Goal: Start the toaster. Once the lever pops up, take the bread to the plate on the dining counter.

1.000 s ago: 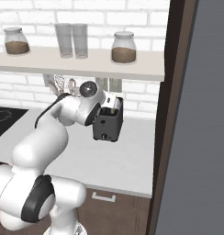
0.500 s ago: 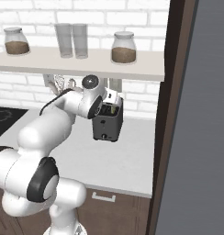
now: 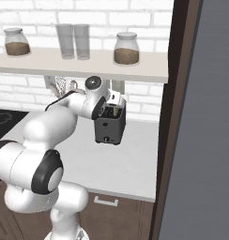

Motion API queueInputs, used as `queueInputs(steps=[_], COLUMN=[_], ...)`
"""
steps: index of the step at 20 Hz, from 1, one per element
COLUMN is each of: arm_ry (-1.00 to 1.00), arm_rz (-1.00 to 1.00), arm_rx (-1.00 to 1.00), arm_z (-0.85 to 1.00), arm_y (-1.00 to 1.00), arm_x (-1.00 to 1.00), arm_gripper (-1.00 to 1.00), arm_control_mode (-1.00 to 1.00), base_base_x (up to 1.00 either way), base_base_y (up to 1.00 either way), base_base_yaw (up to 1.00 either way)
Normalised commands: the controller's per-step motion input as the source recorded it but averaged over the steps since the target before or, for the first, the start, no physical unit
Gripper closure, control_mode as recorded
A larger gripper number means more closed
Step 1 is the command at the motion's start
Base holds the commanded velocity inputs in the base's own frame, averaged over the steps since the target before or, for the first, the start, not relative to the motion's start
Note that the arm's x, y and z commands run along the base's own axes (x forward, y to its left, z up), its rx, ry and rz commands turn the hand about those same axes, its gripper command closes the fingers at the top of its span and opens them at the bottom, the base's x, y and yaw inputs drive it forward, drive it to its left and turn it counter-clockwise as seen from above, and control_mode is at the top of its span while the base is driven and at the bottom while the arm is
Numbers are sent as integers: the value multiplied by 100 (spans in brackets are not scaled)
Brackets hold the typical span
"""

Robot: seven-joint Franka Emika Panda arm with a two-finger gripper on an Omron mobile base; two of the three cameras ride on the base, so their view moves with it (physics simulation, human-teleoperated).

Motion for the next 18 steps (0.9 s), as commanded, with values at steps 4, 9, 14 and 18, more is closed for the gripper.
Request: queueInputs(steps=[4,9,14,18], arm_ry=[-2,-1,0,0], arm_rz=[0,0,0,0], arm_rx=[-1,0,0,0], arm_z=[-16,-18,-15,-2], arm_y=[-1,0,0,-5], arm_x=[21,26,32,33], arm_gripper=[-100,-100,-100,-100], arm_control_mode=[-100,-100,-100,-100], base_base_x=[0,0,0,0], base_base_y=[0,0,0,0], base_base_yaw=[0,0,0,0])
